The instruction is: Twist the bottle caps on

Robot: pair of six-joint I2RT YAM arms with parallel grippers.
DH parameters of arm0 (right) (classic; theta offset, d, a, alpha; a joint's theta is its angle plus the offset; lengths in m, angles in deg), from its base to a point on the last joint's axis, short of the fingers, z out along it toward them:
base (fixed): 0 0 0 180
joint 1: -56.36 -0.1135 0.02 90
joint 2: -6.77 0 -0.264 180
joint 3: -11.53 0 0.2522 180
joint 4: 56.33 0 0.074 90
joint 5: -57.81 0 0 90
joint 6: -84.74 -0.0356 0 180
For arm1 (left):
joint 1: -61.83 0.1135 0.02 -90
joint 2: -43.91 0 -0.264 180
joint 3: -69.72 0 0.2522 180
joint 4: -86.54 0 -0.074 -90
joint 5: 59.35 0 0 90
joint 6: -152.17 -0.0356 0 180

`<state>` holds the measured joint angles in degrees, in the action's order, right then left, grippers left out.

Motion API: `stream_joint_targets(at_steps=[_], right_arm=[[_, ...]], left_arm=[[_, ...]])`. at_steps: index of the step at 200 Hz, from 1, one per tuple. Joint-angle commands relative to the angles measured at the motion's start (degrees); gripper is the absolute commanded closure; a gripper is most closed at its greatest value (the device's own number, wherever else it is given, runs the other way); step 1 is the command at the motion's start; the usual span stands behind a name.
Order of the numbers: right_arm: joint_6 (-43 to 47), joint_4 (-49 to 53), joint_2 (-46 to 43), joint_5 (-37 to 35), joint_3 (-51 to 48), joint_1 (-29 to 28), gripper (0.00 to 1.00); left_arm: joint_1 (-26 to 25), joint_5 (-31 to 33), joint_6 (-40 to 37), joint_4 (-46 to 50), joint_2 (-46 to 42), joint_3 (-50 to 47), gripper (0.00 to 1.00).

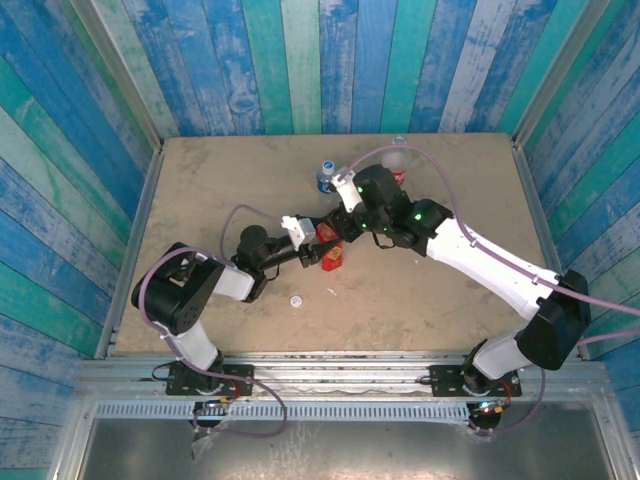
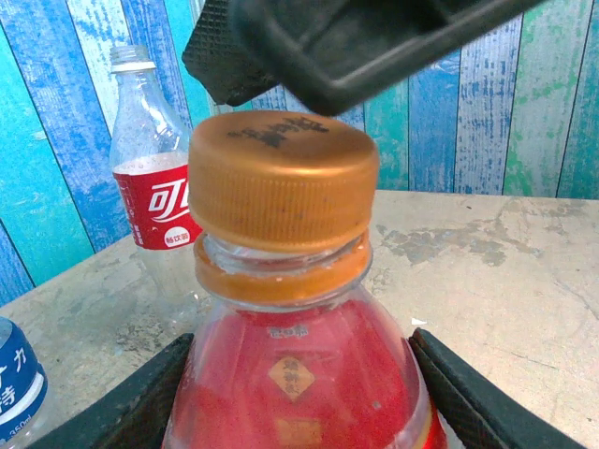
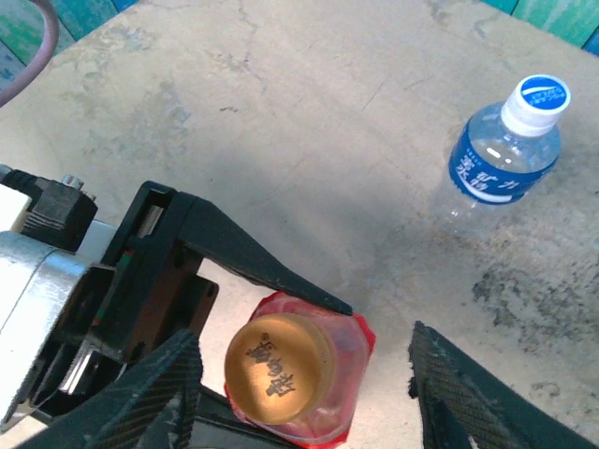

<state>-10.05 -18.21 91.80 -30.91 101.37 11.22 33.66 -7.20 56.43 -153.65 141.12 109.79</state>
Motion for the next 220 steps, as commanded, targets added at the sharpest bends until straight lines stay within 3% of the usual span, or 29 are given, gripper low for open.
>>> stream_joint_targets(at_steps=[1,74,170,220], right_arm=[[-1.2,-0.9,-0.6,-0.5,-0.7,0.6,0.50],[-1.4,-0.5,0.2,-0.3,-1.4,1.1,0.66],[-1.1,2.0,2.2,-1.2,-0.6,1.3,0.69],[-0.5,3.4,3.7,1.7,0.7,1.3,0.69]], left_arm=[[0.0,-0.6,-1.1,5.4,-1.2,-0.5,0.41],[0.0,-0.7,-1.3,5.6,-1.5,-0.5,0.41],[0.0,-0.7,-1.4,5.8,-1.8,-0.6,0.41],[0.0,-0.8,-1.5,5.9,-1.8,-0.6,0.41]])
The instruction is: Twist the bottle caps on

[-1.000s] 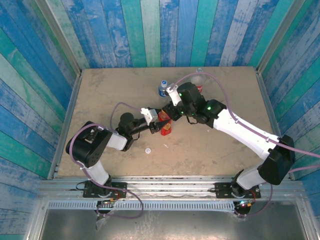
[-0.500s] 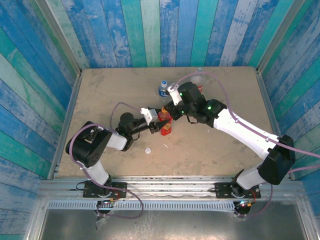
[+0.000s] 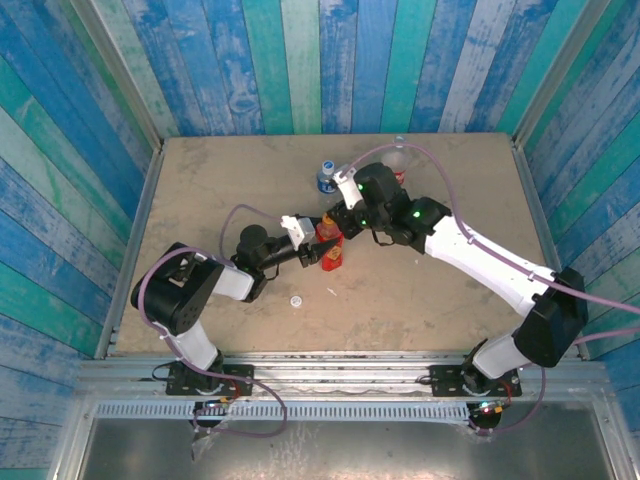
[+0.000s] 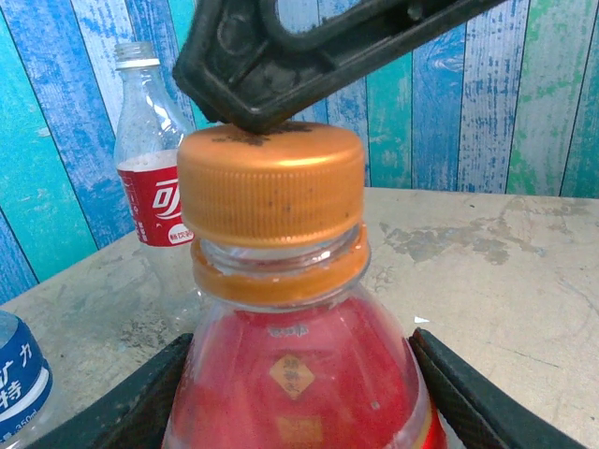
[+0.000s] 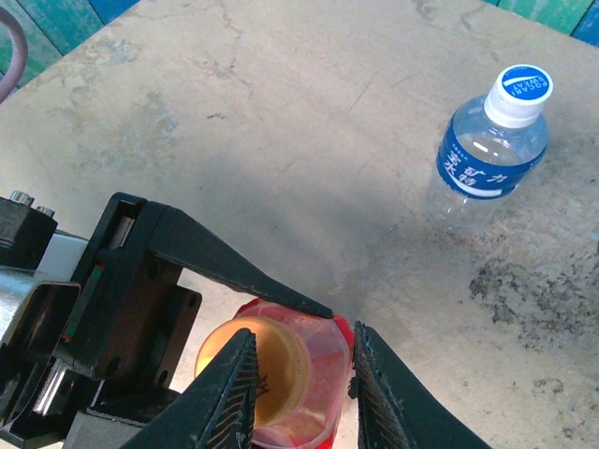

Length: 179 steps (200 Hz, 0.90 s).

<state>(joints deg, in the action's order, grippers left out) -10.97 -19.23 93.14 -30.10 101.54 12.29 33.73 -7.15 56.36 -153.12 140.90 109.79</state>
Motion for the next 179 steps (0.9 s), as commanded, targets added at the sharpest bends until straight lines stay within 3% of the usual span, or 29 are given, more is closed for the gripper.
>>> stream_joint_targets(at_steps=[1,112,179], right_arm=[[0.4,4.4,2.4,0.9,0.6,0.2,0.69],[-0.3,7.1,3.6,-1.8,-3.0,0.2,0.73],[-2.7,7.0,2.9,1.0,-2.4,-0.1,0.73]], left_arm=[[-0.1,-0.8,-1.4,5.4,-1.7,-0.6,0.41],[0.0,-1.0,-1.3,5.1,-1.9,-0.9,0.42],[0.0,-1.9,-0.4,4.1,-2.0,-1.2,0.42]])
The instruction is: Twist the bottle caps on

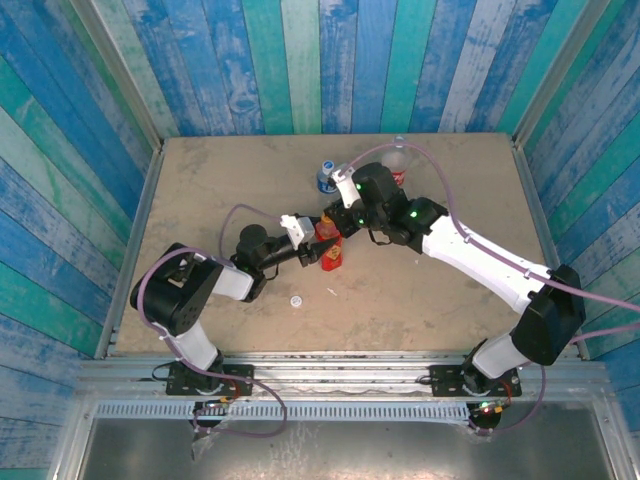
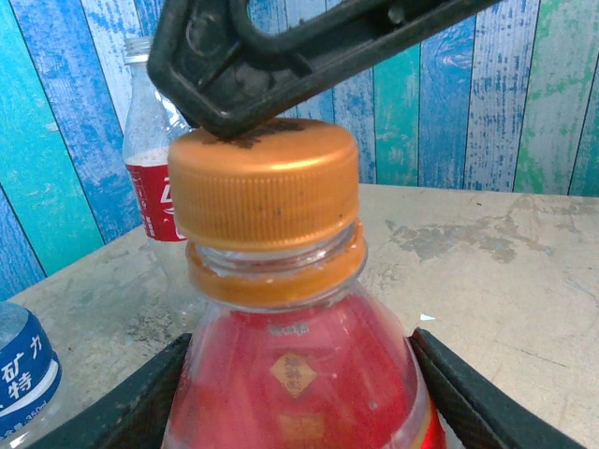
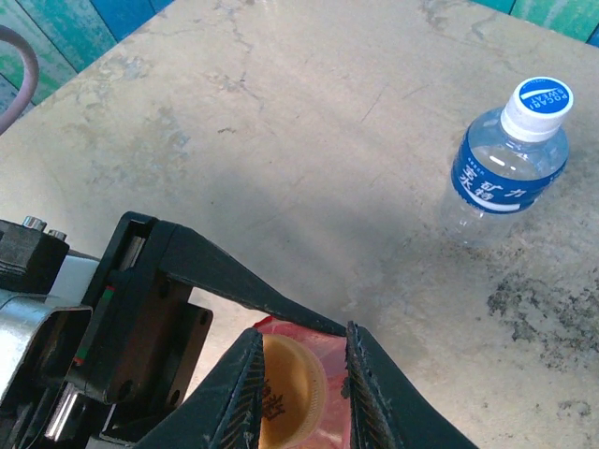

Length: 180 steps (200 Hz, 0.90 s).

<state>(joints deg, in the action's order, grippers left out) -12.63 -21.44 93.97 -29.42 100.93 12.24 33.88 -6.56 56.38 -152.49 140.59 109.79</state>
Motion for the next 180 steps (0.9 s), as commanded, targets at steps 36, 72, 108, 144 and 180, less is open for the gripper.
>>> stream_joint_targets(at_steps=[36,72,108,144,180], right_arm=[[-1.5,8.4,0.9,0.7,2.1,0.0,0.71],[-1.2,8.1,0.3,0.2,4.7,0.5,0.70],[-0.8,6.0,-1.6,0.6,4.1,0.4,0.68],[2.4,3.2,-5.8,4.2,0.3,0.4,0.58],[12.6,2.6,-10.9,7.3,-5.1,0.5,0.45]], left_arm=[[-0.2,-4.7,0.5,5.2,-3.6,-0.7,0.42],[-0.2,-6.8,-0.4,9.6,-5.4,0.3,0.42],[-0.2,-8.6,-0.5,12.0,-5.9,1.2,0.42],[-0.2,-12.9,0.4,13.9,-6.4,2.0,0.42],[-0.2,-17.7,1.7,15.7,-6.6,2.6,0.42]])
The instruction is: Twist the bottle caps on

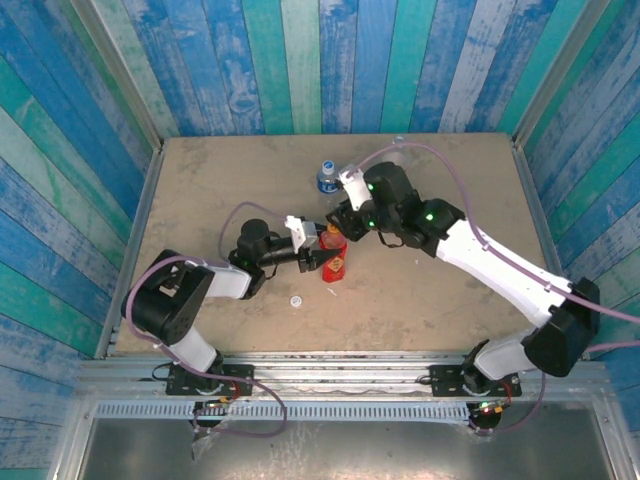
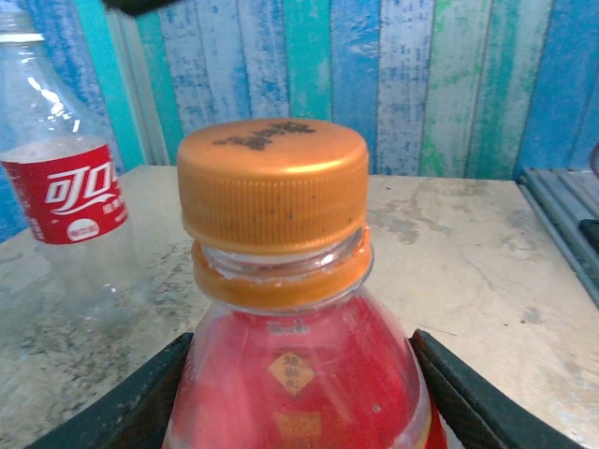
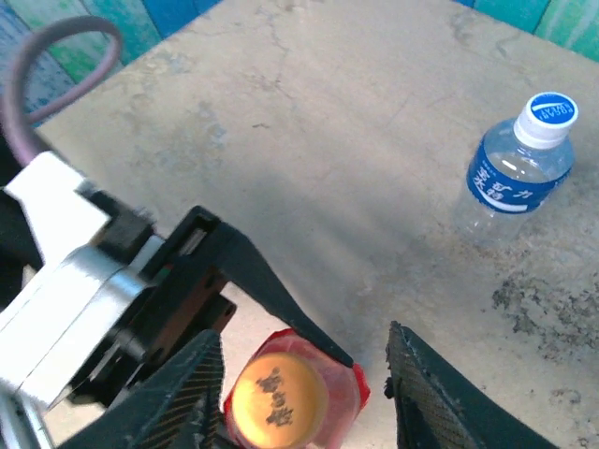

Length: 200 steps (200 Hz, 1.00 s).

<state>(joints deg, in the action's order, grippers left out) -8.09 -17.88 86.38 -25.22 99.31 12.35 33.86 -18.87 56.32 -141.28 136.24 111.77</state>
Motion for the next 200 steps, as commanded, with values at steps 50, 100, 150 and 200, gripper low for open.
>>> stream_joint_targets(at_steps=[50,100,150,200], right_arm=[[22.8,-4.0,-8.3,11.4,-10.0,0.3,0.35],[25.0,-3.3,-5.1,12.2,-7.6,1.0,0.42],[25.2,-0.5,-2.0,13.9,-5.6,1.5,0.51],[25.2,0.8,-0.2,13.7,-4.8,1.8,0.57]], left_arm=[[-0.2,-9.6,2.9,5.9,-2.6,0.6,0.42],[-0.2,-10.6,1.6,7.1,-3.1,0.5,0.41],[-0.2,-10.2,0.4,8.3,-3.7,0.4,0.41],[-0.2,-10.1,0.0,8.7,-4.0,0.3,0.40]])
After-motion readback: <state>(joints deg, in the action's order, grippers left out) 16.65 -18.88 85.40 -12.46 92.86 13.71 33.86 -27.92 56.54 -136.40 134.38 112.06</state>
